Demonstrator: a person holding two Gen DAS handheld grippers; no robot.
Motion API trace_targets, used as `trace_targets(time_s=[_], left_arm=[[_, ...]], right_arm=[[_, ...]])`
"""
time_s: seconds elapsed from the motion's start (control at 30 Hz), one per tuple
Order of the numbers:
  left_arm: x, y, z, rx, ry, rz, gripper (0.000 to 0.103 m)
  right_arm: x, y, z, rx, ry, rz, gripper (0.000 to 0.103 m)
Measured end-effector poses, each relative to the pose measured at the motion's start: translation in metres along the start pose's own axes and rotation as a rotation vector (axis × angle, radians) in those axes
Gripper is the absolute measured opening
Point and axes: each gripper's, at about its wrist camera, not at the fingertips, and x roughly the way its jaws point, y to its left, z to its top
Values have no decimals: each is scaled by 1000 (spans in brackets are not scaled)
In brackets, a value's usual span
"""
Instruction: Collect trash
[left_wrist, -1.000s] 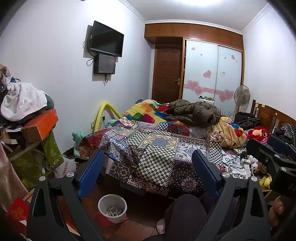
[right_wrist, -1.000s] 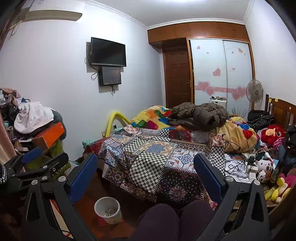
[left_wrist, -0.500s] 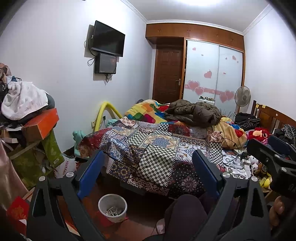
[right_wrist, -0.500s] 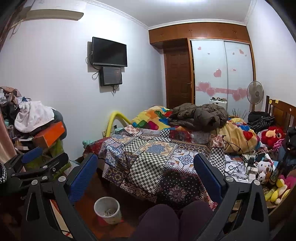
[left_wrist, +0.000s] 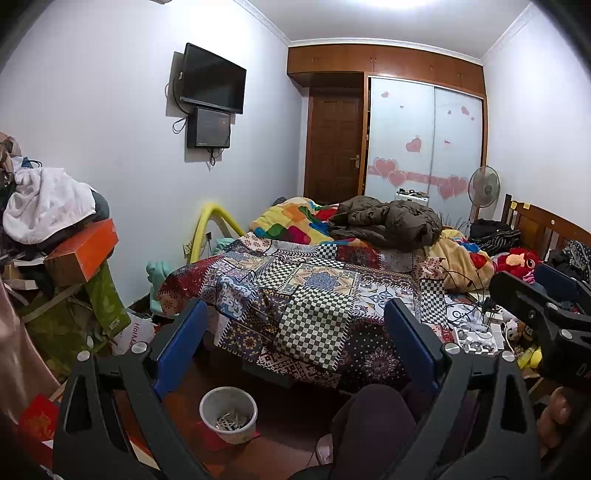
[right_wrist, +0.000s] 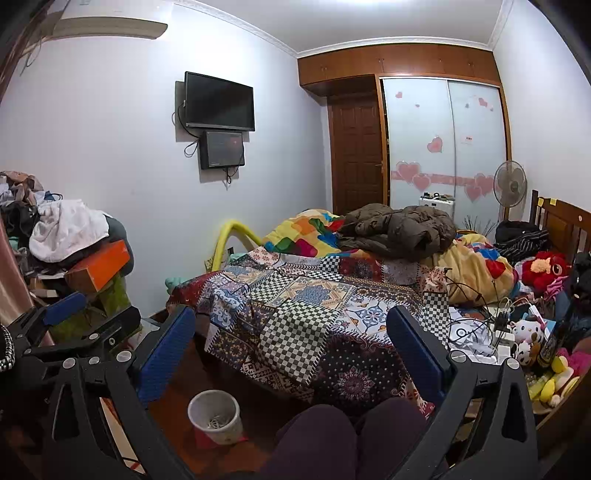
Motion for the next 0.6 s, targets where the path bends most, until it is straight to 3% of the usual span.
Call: trace_targets(time_s=[0.1, 0.6], left_arm=[[0, 3, -1, -1, -4, 3, 102], [-2, 10, 0, -15, -4, -3, 102]], right_arm=[[0, 0, 0, -2, 0, -1, 103], [0, 0, -3, -2, 2, 0, 103]])
